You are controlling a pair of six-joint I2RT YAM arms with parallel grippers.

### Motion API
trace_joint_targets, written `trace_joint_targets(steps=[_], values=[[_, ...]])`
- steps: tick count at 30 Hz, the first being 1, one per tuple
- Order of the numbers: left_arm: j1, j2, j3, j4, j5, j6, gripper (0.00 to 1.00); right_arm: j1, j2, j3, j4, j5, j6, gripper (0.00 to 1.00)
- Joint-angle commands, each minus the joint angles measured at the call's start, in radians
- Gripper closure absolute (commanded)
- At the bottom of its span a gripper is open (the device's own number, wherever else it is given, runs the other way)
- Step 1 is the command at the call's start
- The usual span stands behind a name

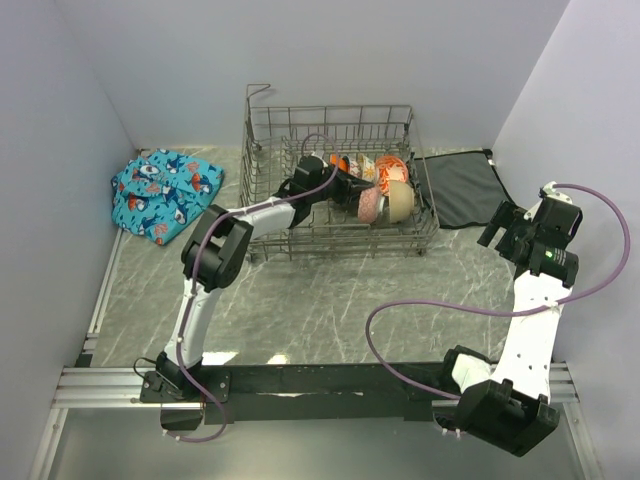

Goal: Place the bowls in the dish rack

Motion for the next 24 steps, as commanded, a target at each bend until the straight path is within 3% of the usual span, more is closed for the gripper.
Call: trace_joint_targets(steps=[1,6,7,12,24], values=[[-0.005,0.060,0.015,-0.058,-0.051,0.037,0.99,-0.009,0.005,0.014,0.017,0.008,-0.012,0.00],[-0.011,0.074,0.018,-0.050,-0.054,0.034,0.98,-0.009,0.006,0.003,0.022,0.008,-0.014,0.00],[-0.013,0.076,0.025,-0.036,-0.055,0.034,0.87,-0.009,0.005,0.001,0.022,0.008,-0.014,0.00],[-0.018,0.073,0.049,0.013,-0.025,0.037,0.67,-0.009,-0.003,-0.012,0.024,0.012,-0.010,0.00],[-0.021,0.021,0.071,-0.002,0.007,0.046,0.52,-0.009,-0.011,-0.020,0.031,-0.005,-0.001,0.00]])
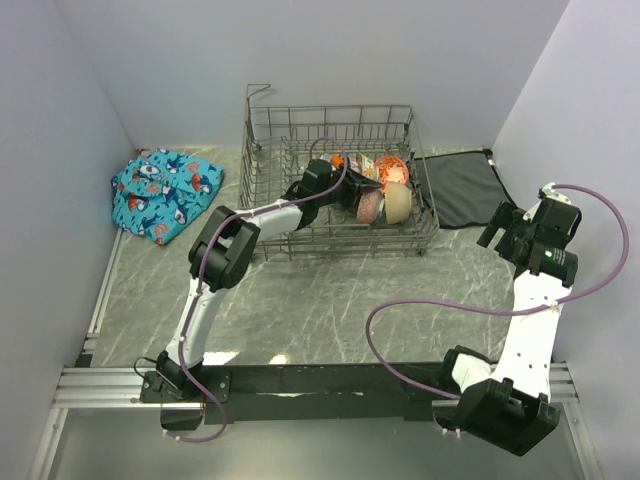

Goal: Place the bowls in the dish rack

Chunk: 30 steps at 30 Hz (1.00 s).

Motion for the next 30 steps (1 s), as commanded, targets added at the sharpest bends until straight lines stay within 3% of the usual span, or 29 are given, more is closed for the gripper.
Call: trace_joint_targets(steps=[1,6,13,18,24,30], values=[[0.010,-0.043,0.026,0.025,0.019,0.052,0.51,-0.009,-0.017,-0.013,0.029,-0.005,-0.003,0.00],[0.018,-0.072,0.084,-0.045,0.022,0.180,0.46,-0.009,-0.030,-0.016,0.024,-0.015,0.002,0.00],[0.016,-0.084,0.254,-0.269,-0.073,0.537,0.45,-0.009,-0.042,-0.023,0.033,-0.020,0.003,0.00],[0.016,-0.113,0.287,-0.334,-0.100,0.624,0.45,-0.009,-0.043,-0.031,0.039,-0.029,0.005,0.00],[0.013,-0.147,0.212,-0.346,-0.047,0.630,0.45,-0.010,-0.019,-0.031,0.053,-0.051,0.002,0.00],[0.009,-0.170,0.224,-0.401,-0.109,0.734,0.45,-0.009,0.029,0.015,0.056,-0.090,-0.009,0.00]])
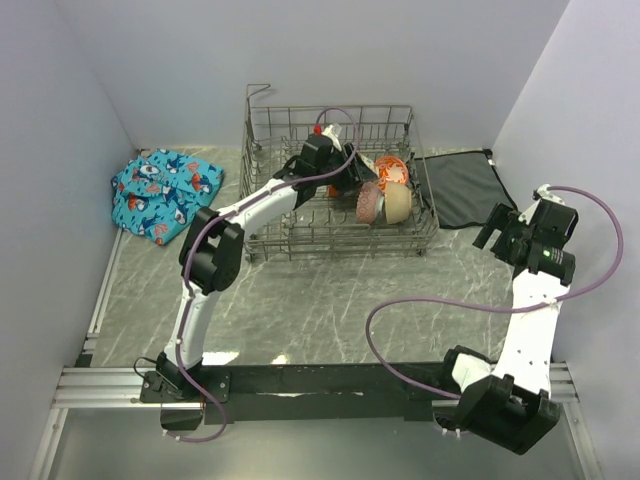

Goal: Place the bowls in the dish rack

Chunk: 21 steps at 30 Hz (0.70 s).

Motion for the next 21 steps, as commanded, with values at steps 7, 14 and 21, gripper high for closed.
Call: trace_joint_targets(steps=[7,14,21], values=[[0.000,-0.092,0.074,-0.052,-0.115,0.201,0.45,0.026,0.081,0.102,0.060,-0.101,-0.006,0.00],[0.043,-0.182,0.016,-0.074,-0.170,0.240,0.45,0.299,0.174,0.241,0.123,-0.047,-0.075,0.00],[0.195,-0.380,-0.111,-0.089,-0.094,0.328,0.46,0.339,0.453,0.528,0.201,0.017,0.025,0.32]])
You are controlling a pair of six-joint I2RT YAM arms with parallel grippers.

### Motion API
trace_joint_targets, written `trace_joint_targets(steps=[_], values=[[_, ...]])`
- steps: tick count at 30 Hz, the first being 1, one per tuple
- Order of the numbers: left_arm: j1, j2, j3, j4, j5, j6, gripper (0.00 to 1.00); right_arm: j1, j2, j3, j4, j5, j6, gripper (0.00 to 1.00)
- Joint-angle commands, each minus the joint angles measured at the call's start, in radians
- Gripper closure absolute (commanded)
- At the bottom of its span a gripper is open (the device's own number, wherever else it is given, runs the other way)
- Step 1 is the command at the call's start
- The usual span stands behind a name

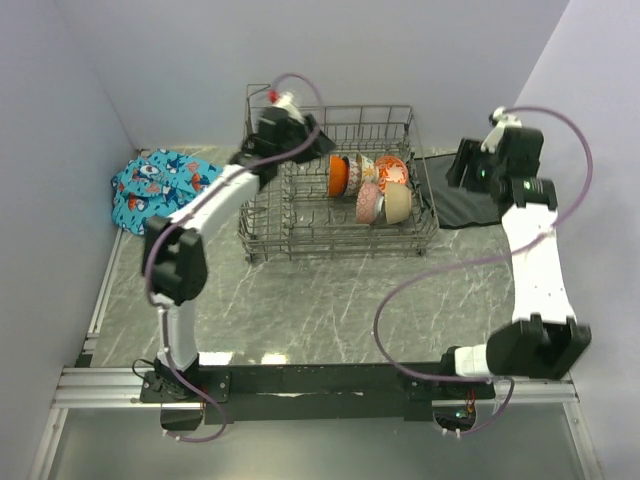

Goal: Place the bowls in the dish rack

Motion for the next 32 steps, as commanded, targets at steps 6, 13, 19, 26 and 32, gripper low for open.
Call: trace_joint_targets(steps=[6,13,19,26,32], values=[[0.108,-0.335,-0.193,0.064,0.010,0.250,0.47,0.063,0.326,0.356,0.097,0.115,0.025,0.41],[0.126,-0.480,-0.268,0.058,-0.143,0.506,0.39,0.106,0.440,0.420,0.170,0.245,0.118,0.00],[0.206,-0.519,-0.262,0.022,-0.308,0.701,0.13,0.118,0.489,0.542,0.157,0.308,0.166,0.00],[0.362,-0.511,-0.328,0.031,-0.365,0.680,0.03,0.120,0.379,0.430,0.144,0.369,0.127,0.00],[0.460,-0.432,-0.299,0.042,-0.347,0.646,0.04,0.120,0.272,0.326,0.169,0.385,0.114,0.00]])
